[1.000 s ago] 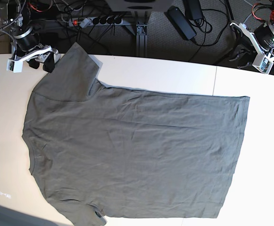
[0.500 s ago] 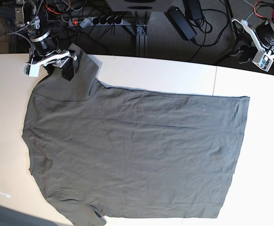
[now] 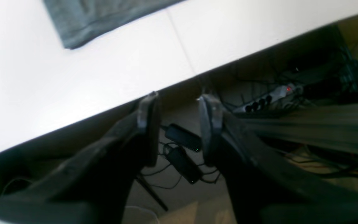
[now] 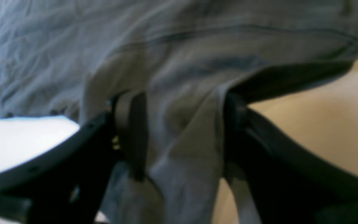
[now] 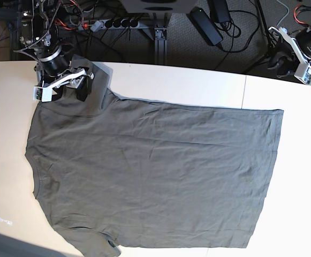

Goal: Fold the T-shirt properly
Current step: 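Lower the right gripper onto the shoulder corner by the sleeve and grasp, then reach the left gripper to the opposite shoulder corner of the shirt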

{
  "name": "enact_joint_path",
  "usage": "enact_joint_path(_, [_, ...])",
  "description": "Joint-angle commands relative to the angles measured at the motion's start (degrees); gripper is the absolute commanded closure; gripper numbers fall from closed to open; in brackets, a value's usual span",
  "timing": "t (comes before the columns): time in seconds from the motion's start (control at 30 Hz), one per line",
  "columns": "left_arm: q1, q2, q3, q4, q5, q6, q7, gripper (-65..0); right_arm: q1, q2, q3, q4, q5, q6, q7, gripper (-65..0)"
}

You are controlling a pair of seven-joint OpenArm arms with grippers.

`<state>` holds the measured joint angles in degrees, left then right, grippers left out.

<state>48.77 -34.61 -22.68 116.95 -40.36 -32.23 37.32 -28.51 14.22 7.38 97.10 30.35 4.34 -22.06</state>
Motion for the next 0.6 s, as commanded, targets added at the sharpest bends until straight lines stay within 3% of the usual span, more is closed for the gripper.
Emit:
enact_joint_path(0.0, [-0.07,-1.14,-0.98,0.76,-1.03,-0.44,-0.94,-24.1,-0.39,-0.31,-0.13,-0.04,0.11,-0.5,-3.13,-36.0])
enact_joint_path(0.17, [-0.37,-3.87,-1.25,0.72,-0.92,-0.44,-1.46,-24.1,-0.63,-2.56,-0.13,-0.04,0.31,-0.5,-3.91,-33.7])
enact_joint_path(0.23, [-0.39,-4.48,-1.25,0.72,-0.9,-0.42,-1.51,-24.1,-0.74,-3.28,-0.13,-0.04,0.24,-0.48,-3.89,-24.8])
enact_joint_path(0.37, [-1.9,-4.63,-1.36,-0.04,-0.96,-0.42,-1.25,-24.1,-0.74,-4.5,-0.13,-0.04,-1.44,-0.42,-3.41,0.0])
enact_joint_path(0.57, [-5.95,-5.22,-1.36,-4.35,-2.78,-0.39,-0.59,-24.1,-0.72,-4.72,-0.11,-0.04,-8.28,-0.31,-3.43,0.0])
